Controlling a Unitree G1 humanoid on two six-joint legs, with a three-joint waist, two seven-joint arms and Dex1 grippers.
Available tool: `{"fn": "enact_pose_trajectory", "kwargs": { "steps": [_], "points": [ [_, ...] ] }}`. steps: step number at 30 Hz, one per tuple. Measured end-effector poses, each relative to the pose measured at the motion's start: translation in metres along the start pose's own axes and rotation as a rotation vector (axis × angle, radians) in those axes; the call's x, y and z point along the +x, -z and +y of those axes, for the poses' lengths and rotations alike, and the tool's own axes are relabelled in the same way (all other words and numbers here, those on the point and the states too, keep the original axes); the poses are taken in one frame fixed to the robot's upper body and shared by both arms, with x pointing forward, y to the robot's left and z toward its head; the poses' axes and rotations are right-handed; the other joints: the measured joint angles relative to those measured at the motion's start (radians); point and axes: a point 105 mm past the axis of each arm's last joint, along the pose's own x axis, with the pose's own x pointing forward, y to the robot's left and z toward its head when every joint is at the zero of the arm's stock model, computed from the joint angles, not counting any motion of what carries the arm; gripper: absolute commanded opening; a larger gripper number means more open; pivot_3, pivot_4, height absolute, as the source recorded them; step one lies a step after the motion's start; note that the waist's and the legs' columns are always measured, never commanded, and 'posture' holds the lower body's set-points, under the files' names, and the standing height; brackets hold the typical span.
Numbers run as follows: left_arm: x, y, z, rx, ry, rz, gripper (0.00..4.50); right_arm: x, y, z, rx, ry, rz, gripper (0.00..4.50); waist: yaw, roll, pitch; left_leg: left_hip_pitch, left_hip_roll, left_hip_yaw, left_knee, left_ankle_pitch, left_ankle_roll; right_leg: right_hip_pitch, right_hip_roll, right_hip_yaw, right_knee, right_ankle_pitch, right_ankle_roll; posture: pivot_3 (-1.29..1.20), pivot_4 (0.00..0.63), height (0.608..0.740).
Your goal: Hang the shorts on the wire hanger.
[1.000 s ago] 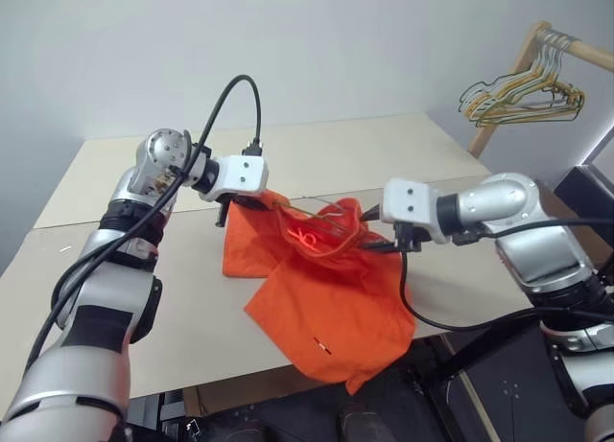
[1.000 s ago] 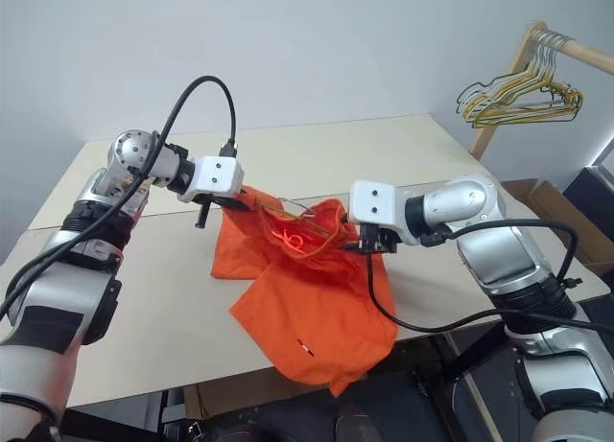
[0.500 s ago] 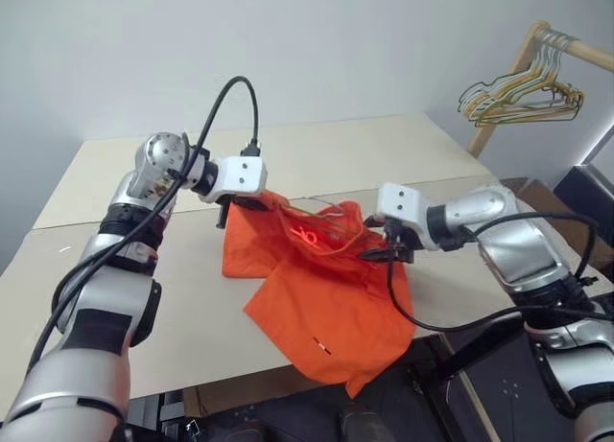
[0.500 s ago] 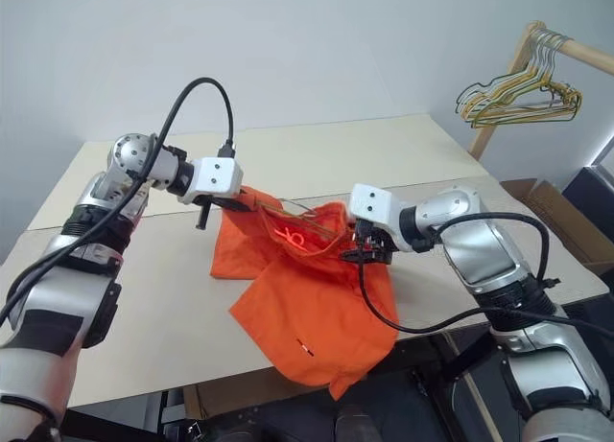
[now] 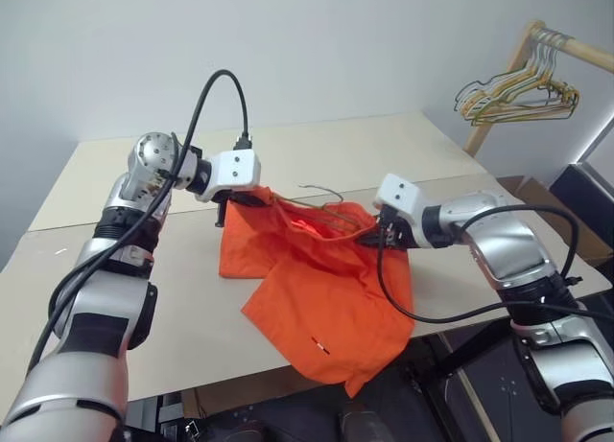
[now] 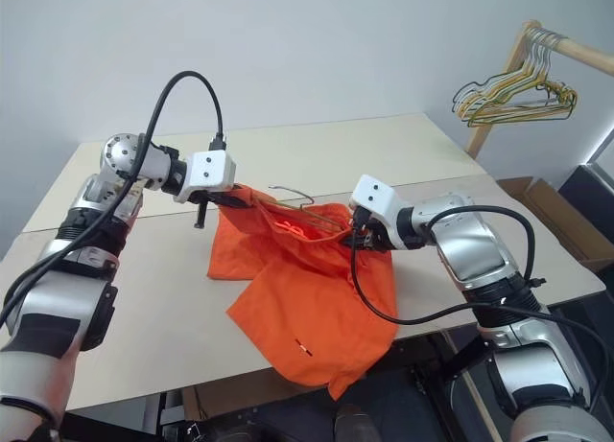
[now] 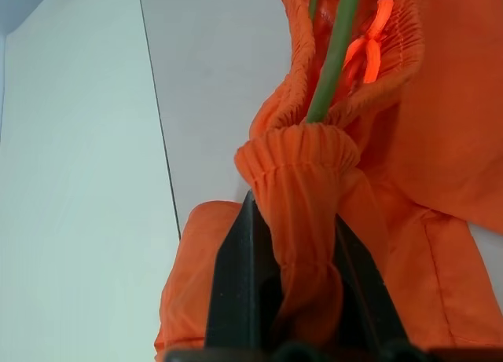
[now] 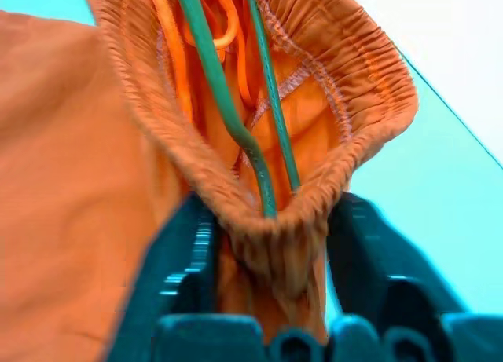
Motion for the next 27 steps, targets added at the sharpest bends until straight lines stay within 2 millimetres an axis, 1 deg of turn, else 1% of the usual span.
{"fn": "enact_pose_trajectory", "kwargs": {
  "steps": [2,3,9,11,12,14,15,19,21,23,24,27],
  "points": [
    [0.0,0.001,0.0,-0.005,-0.002,-0.001,0.0,0.0,0.0,0.0,0.001,0.004,-0.002,0.14,-0.004,0.0,0.0,0.0,0.0,0.0,0.0,0.0,0.0,0.0,0.0,0.0,0.004,0.0,0.0,-0.14,0.0,0.74],
    [-0.001,0.001,0.001,-0.01,-0.009,-0.003,0.0,0.0,-0.001,0.0,0.001,0.0,-0.006,0.0,-0.006,0.0,0.0,0.0,0.0,0.0,0.0,0.0,0.0,0.0,0.0,0.0,0.004,0.0,0.0,-0.14,0.0,0.74],
    [-0.002,0.002,0.001,-0.023,-0.021,-0.013,0.0,0.001,-0.003,0.001,-0.023,-0.002,-0.025,0.0,-0.008,0.0,0.0,0.0,0.0,0.0,0.0,0.0,0.0,0.0,0.0,0.0,0.004,0.0,0.0,-0.14,0.0,0.74],
    [-0.003,0.002,0.001,-0.028,-0.03,-0.024,0.61,0.001,-0.004,0.001,-0.031,0.0,-0.028,0.0,-0.008,0.0,0.0,0.0,0.0,0.0,0.0,0.0,0.0,0.0,0.0,0.0,0.004,0.0,0.0,-0.14,0.0,0.74],
    [-0.004,0.001,0.002,-0.029,-0.041,-0.028,0.82,0.001,-0.004,0.001,-0.032,-0.002,-0.031,0.0,-0.008,0.0,0.0,0.0,0.0,-0.001,0.0,0.0,0.0,0.0,0.0,0.0,0.004,0.0,0.0,-0.14,0.0,0.74],
    [-0.004,0.002,0.004,-0.033,-0.063,-0.029,1.44,0.001,-0.005,0.001,-0.029,-0.006,-0.037,0.0,-0.008,0.0,0.0,0.0,0.0,-0.001,0.0,0.0,0.0,0.0,0.0,0.0,0.004,0.0,0.0,-0.14,0.0,0.74],
    [-0.004,0.004,0.005,-0.037,-0.073,-0.029,1.87,0.0,-0.005,0.001,-0.026,-0.006,-0.039,0.0,-0.008,0.0,0.0,0.0,0.0,-0.001,0.0,0.0,0.0,0.0,0.0,0.0,0.005,0.0,0.0,-0.14,0.0,0.74],
    [-0.006,0.01,0.006,-0.075,-0.101,-0.038,3.14,-0.008,-0.005,-0.003,-0.006,0.004,-0.055,0.0,-0.008,0.0,0.0,0.0,0.0,-0.001,0.0,0.0,0.0,0.0,0.0,0.0,0.004,0.0,0.0,-0.15,0.0,0.74],
    [-0.012,0.012,0.008,-0.093,-0.124,-0.048,3.76,-0.014,-0.004,-0.004,0.004,-0.003,-0.056,0.0,-0.009,0.0,0.0,0.0,0.0,0.0,0.0,0.0,0.0,0.0,0.0,0.0,0.004,0.0,0.0,-0.15,0.0,0.74],
    [-0.023,0.018,0.01,-0.117,-0.159,-0.044,4.4,-0.022,0.001,-0.009,0.029,0.014,-0.052,0.0,-0.01,0.0,0.0,0.0,0.0,0.0,0.0,0.0,0.0,0.0,0.0,0.0,0.004,0.0,0.0,-0.16,0.0,0.74],
    [-0.027,0.019,0.012,-0.126,-0.179,-0.048,4.5,-0.025,0.003,-0.01,0.037,0.023,-0.049,0.0,-0.01,0.0,0.0,0.0,0.0,-0.001,0.0,0.0,0.0,0.0,0.0,0.0,0.004,0.0,0.0,-0.16,0.0,0.74],
    [-0.039,0.018,0.022,-0.172,-0.292,-0.123,4.5,-0.033,0.008,-0.014,0.086,0.037,-0.05,0.0,-0.008,0.0,0.0,0.0,0.0,0.0,0.0,0.0,0.0,0.0,-0.001,0.0,0.004,0.0,0.0,-0.16,0.0,0.74]
  ]
}}
